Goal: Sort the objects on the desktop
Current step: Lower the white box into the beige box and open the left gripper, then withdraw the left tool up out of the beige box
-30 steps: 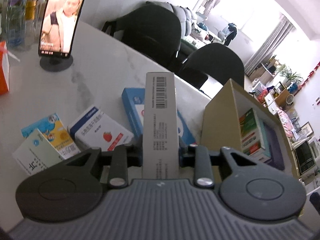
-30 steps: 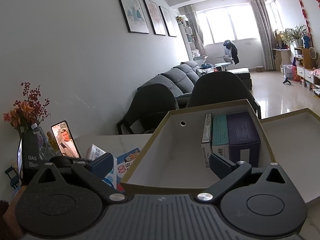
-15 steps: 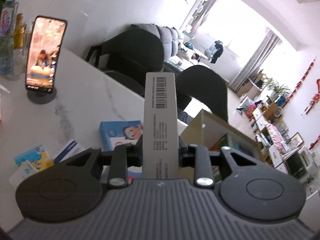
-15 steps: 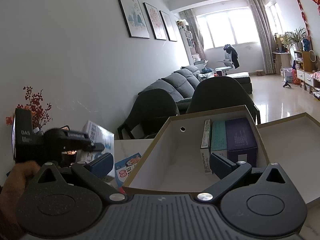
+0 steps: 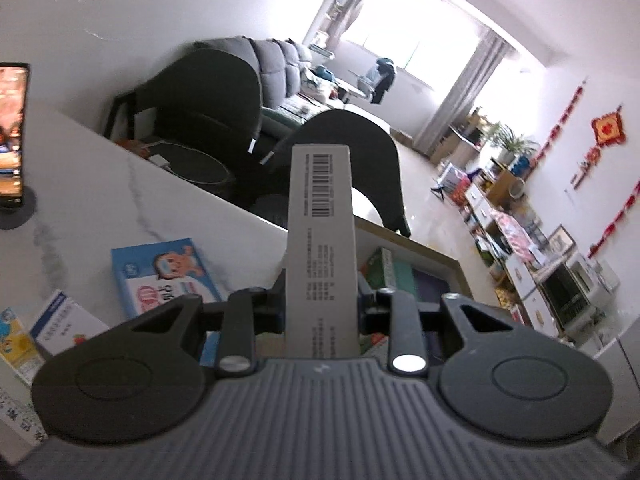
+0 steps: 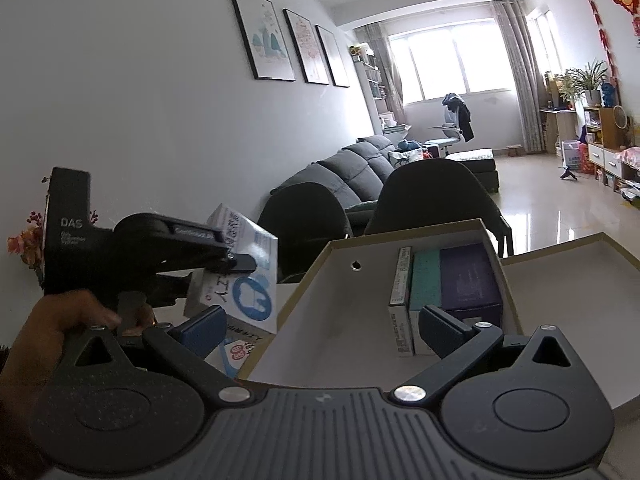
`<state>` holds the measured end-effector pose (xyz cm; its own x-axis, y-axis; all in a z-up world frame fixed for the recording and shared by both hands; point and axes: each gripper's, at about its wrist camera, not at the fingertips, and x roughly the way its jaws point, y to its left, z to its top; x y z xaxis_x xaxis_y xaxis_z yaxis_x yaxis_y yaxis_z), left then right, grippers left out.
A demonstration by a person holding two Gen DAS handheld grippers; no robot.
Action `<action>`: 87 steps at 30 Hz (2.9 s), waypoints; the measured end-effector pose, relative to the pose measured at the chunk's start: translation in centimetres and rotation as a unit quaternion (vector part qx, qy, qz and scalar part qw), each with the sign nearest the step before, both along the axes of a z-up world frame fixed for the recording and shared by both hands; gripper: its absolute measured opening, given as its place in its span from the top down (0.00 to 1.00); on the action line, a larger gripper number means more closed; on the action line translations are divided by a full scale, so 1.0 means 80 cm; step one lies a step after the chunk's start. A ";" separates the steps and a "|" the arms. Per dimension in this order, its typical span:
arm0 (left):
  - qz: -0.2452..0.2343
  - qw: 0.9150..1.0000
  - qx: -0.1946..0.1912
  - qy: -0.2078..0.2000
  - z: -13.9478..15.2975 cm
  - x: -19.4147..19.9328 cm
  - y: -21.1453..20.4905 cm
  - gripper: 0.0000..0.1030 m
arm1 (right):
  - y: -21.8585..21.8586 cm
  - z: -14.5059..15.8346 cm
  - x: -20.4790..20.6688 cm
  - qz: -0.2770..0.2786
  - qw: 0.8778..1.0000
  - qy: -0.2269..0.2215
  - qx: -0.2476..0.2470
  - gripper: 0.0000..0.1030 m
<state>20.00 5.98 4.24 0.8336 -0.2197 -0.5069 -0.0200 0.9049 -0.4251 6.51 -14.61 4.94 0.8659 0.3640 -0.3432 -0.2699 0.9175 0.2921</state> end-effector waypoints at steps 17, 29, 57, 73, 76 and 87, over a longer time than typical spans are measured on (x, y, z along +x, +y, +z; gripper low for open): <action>-0.060 0.996 0.037 0.053 -0.026 0.058 -0.047 0.74 | -0.015 -0.003 0.008 -0.023 1.000 0.008 -0.004 0.01; -0.077 0.989 0.075 0.105 -0.047 0.106 -0.084 0.74 | -0.023 -0.010 0.026 -0.025 1.000 0.016 -0.009 0.01; -0.092 0.979 0.074 0.165 -0.080 0.175 -0.111 0.70 | -0.035 -0.030 0.084 -0.031 0.999 0.039 -0.021 0.01; -0.112 0.978 0.062 0.165 -0.079 0.163 -0.099 0.53 | -0.029 -0.029 0.082 -0.031 0.998 0.039 -0.026 0.01; -0.121 0.978 0.060 0.158 -0.072 0.156 -0.097 0.48 | -0.028 -0.027 0.081 -0.033 0.998 0.036 -0.030 0.01; -0.164 0.982 0.074 0.055 -0.017 0.087 -0.099 0.00 | -0.026 -0.021 0.080 -0.039 0.998 0.024 -0.051 0.01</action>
<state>26.95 -1.91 2.91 0.6680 -0.3847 -0.6370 0.2446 0.9220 -0.3003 12.89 -16.66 3.26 0.8721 0.2563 -0.4169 -0.1835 0.9610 0.2070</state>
